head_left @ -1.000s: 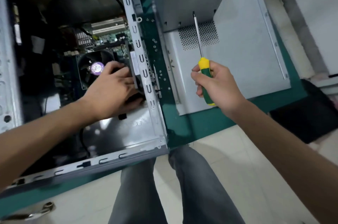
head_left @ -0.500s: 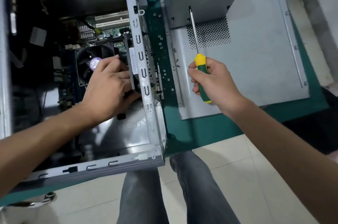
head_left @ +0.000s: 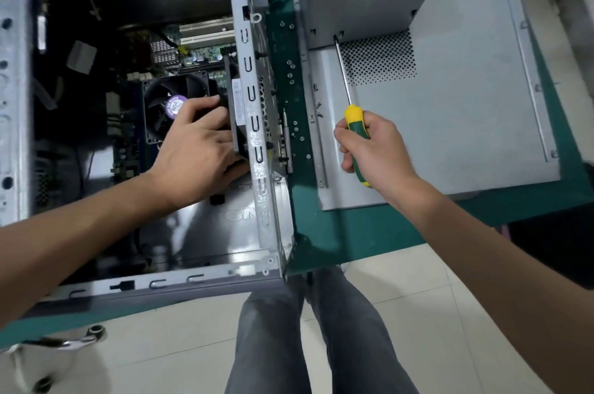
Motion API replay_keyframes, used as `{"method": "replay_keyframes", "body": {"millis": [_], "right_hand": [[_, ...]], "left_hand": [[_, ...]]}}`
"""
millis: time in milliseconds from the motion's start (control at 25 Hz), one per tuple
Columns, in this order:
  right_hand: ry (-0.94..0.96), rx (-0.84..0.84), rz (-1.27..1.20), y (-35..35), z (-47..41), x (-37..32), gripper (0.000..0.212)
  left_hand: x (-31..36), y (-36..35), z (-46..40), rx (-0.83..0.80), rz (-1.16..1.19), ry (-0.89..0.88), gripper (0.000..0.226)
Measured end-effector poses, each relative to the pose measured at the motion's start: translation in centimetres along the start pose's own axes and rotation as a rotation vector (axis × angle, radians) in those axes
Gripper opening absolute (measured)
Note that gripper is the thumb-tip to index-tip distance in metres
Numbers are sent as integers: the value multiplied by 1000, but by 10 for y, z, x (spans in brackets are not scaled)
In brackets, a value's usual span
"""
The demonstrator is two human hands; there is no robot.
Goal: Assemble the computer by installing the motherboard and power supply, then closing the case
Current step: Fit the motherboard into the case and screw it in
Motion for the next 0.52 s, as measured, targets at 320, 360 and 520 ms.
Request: {"method": "replay_keyframes", "body": {"millis": [320, 360, 520], "right_hand": [[41, 71, -7, -2, -5, 8, 7], [46, 73, -7, -2, -4, 8, 8], [64, 85, 17, -1, -3, 9, 14]], "left_hand": [[-9, -5, 8, 9, -27, 65, 36], [-9, -5, 7, 14, -27, 68, 36], [-4, -3, 4, 21, 96, 53, 34]]}}
Point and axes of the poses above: each hand's wrist, its own z-axis away from the middle knuckle, its own y-axis out of the back of the hand, x = y × z, the point moved 8 cm from there along -z, towards the middle knuckle, and after that the axes turned 8 degrees about x, right-handed, at the moved point
